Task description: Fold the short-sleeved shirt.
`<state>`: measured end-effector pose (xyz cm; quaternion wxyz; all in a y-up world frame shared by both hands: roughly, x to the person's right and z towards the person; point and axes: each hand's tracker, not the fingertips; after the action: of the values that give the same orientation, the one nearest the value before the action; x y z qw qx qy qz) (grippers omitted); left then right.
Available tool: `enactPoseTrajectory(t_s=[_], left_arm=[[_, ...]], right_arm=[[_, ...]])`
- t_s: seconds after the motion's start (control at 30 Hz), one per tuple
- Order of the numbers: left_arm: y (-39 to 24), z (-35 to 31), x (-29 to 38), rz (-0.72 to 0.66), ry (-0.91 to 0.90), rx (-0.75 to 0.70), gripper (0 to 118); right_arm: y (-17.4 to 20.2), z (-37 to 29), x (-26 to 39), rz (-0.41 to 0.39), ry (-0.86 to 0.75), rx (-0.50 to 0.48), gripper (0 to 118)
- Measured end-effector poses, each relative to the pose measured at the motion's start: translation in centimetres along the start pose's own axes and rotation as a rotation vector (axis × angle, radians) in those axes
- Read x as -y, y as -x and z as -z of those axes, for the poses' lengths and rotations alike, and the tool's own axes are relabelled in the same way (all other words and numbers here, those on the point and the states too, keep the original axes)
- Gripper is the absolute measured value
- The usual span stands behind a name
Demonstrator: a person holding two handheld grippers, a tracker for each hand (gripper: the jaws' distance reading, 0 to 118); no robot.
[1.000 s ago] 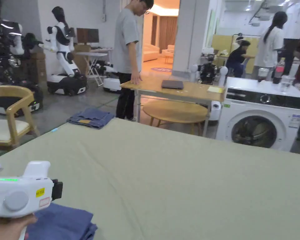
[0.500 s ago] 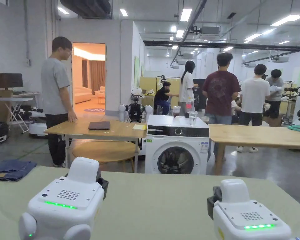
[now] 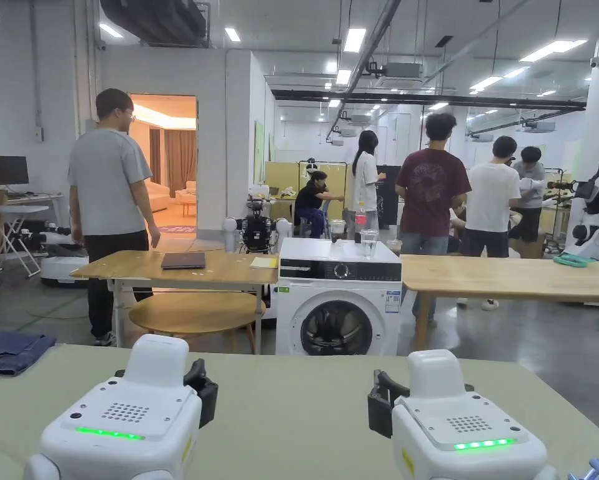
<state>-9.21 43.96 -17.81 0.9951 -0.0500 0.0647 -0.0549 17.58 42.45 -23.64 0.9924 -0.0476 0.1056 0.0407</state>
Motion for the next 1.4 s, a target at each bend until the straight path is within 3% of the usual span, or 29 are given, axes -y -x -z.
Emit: enactPoseTrajectory(t_s=[0.07,0.1,0.13,0.17,0.2,0.3,0.47,0.6,0.8,1.2,1.4], left_arm=[[-0.1,-0.1,0.0,0.013,-0.011,-0.006,50],[-0.3,-0.1,0.0,0.014,-0.011,-0.001,81],[-0.3,0.0,0.0,0.012,-0.005,0.009,103],[-0.3,0.1,0.1,0.008,0.0,0.019,114],[-0.3,0.0,0.2,0.003,-0.006,0.025,117],[-0.5,-0.1,0.2,-0.005,-0.022,0.03,117],[-0.5,-0.3,0.1,-0.009,-0.011,0.031,117],[-0.3,-0.6,0.1,-0.021,-0.019,0.018,117],[0.4,-0.9,-0.1,-0.037,-0.02,0.008,117],[1.2,-0.9,0.4,-0.06,-0.001,-0.001,117],[1.2,-0.9,0.4,-0.065,-0.004,0.003,117]], right_arm=[[0.2,-0.1,0.2,0.008,-0.008,0.001,73],[0.3,-0.2,0.2,0.012,-0.012,-0.002,84],[0.4,-0.3,0.2,0.016,-0.017,-0.003,89],[0.4,-0.4,0.2,0.022,-0.026,-0.005,95],[0.4,-0.5,0.1,0.027,-0.03,-0.004,104],[0.6,-0.7,-0.2,0.041,-0.032,-0.021,112],[0.9,-0.9,-0.5,0.016,-0.008,-0.028,112],[0.6,-1.0,-0.6,0.073,0.036,-0.093,112],[1.3,-1.5,-1.0,0.051,0.007,0.095,112],[0.2,-1.6,-1.7,0.178,0.033,0.114,112],[0.3,-1.3,-1.9,0.167,0.036,0.152,112]])
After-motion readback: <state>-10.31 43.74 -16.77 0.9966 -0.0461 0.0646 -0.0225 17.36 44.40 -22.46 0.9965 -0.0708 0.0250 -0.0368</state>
